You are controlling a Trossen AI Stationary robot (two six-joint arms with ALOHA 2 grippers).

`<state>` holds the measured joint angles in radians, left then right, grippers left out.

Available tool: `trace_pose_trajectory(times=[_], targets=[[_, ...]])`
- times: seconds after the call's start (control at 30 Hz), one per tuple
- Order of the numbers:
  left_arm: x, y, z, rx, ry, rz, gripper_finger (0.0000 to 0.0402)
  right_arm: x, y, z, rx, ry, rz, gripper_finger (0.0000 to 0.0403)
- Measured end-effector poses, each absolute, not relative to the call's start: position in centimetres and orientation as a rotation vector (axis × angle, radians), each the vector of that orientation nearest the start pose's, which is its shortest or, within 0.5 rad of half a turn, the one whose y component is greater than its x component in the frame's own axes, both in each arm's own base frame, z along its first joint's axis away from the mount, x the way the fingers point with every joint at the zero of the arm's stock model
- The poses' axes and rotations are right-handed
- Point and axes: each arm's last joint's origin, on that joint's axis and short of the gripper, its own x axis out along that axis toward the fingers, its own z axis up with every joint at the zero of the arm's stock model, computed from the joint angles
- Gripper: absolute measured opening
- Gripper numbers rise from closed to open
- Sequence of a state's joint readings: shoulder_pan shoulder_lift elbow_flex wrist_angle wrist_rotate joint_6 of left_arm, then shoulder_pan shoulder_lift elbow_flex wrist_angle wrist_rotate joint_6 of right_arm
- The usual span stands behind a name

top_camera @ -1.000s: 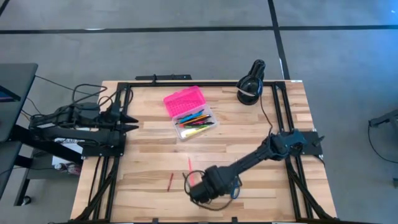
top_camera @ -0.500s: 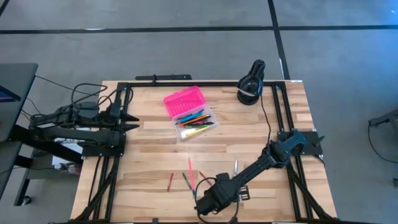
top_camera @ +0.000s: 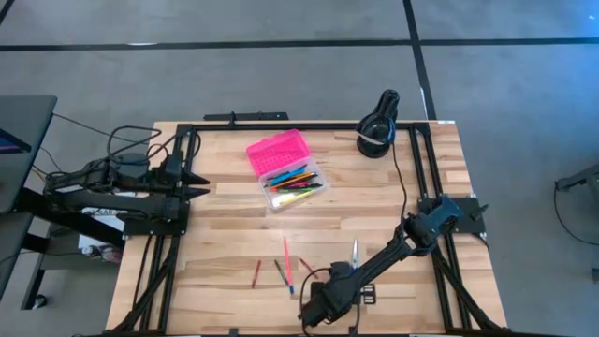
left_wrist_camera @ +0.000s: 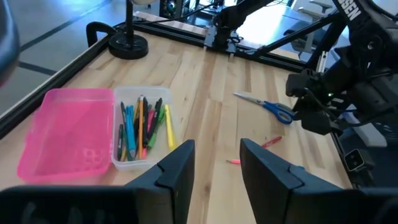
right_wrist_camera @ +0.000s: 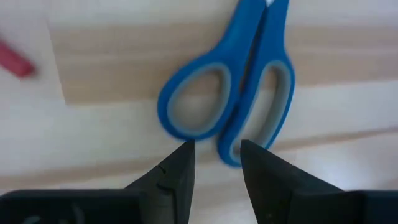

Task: Pick & place school supplies into a supply box
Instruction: Put the blue scissors into the pink supply box

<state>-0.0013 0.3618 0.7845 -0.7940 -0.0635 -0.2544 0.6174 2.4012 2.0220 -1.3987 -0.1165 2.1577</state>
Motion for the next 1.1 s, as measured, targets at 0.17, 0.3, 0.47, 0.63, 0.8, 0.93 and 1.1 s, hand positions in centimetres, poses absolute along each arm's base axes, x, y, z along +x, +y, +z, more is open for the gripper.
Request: trace_pose_trajectory(times=[0.17, 0.3, 0.47, 0.63, 0.8, 0.93, 1.1], targets=[[6.2, 0.2, 31.7, -0.258, 0.36, 0.112, 0.0121, 35.9, 25.4, 15.3, 1.005, 1.307, -1.431, 0.0121], [6.2, 0.2, 31.7, -0.272, 0.36, 0.114, 0.0121, 35.5, 25.1, 15.5, 0.962, 1.278, -1.49, 0.0121], [6.2, 0.2, 31.7, -0.28, 0.359, 0.116, 0.0121, 35.4, 24.9, 15.6, 0.935, 1.212, -1.507, 0.0121], [6.2, 0.2, 31.7, -0.277, 0.357, 0.134, 0.0121, 35.4, 24.3, 16.2, 0.913, 1.191, -1.515, 0.0121], [6.2, 0.3, 31.7, -0.275, 0.355, 0.147, 0.0121, 34.8, 22.9, 21.7, 0.96, 1.063, -1.396, 0.0121], [6.2, 0.3, 31.7, -0.274, 0.354, 0.15, 0.0121, 34.1, 21.9, 24.9, 0.917, 0.873, -1.278, 0.0121], [6.2, 0.3, 31.7, -0.278, 0.355, 0.144, 0.0121, 31.0, 20.3, 25.8, 0.875, 0.866, -1.3, 0.0121]])
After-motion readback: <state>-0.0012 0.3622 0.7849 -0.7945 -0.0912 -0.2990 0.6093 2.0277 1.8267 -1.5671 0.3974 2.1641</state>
